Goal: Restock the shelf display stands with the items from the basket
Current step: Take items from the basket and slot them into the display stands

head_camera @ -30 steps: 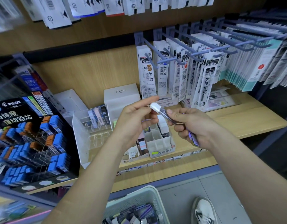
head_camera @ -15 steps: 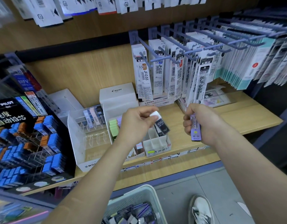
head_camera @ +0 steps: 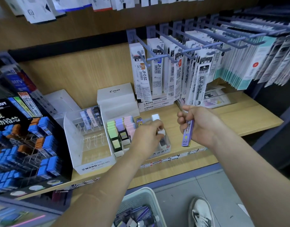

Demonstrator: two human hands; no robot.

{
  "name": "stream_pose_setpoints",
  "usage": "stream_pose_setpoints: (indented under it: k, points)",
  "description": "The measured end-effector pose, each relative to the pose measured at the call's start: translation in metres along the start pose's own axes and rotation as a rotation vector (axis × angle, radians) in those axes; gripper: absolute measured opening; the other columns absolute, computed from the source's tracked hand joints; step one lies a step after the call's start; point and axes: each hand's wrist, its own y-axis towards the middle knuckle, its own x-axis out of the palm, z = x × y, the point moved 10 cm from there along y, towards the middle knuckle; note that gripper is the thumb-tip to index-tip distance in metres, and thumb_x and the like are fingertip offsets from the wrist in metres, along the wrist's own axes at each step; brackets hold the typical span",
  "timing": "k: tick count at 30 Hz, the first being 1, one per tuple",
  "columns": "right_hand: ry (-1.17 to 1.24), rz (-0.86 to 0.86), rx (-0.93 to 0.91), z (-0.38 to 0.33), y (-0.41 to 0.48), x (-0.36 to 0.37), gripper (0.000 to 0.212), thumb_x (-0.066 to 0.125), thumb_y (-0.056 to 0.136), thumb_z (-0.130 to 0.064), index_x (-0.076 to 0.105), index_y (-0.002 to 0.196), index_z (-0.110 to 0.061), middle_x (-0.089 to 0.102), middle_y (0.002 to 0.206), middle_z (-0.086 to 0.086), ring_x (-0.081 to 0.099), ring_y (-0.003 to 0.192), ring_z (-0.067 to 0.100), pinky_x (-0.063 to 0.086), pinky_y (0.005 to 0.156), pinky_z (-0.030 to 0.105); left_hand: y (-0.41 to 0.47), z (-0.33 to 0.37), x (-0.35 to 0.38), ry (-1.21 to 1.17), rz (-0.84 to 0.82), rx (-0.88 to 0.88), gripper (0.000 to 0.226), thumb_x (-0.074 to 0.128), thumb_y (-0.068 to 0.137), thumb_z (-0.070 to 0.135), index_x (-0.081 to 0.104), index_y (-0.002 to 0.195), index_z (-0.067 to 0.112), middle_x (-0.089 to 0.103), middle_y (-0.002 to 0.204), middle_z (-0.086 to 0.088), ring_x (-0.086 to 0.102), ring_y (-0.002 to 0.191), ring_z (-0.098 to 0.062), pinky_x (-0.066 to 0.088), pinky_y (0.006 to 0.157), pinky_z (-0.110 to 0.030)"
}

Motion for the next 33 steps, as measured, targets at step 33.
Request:
stream_pose_setpoints:
  k: [33]
  points:
    - [-0.501,-0.239,-0.24,0.014,-0.016,0.077,0.013,0.061,0.092,-0.004,0.067,0.083,-0.011,0.067,0.072,0.006,0.057,0.058,0.011,0.04,0.057,0.022,-0.039,-0.048,-0.096,-0.697,0.03,-0.301,0.045,0.065,0.084,-0.002,0.064,0.107,0.037,0.055,0.066,0.007,0.061,0.063,-0.021,0.056,0.078,-0.049]
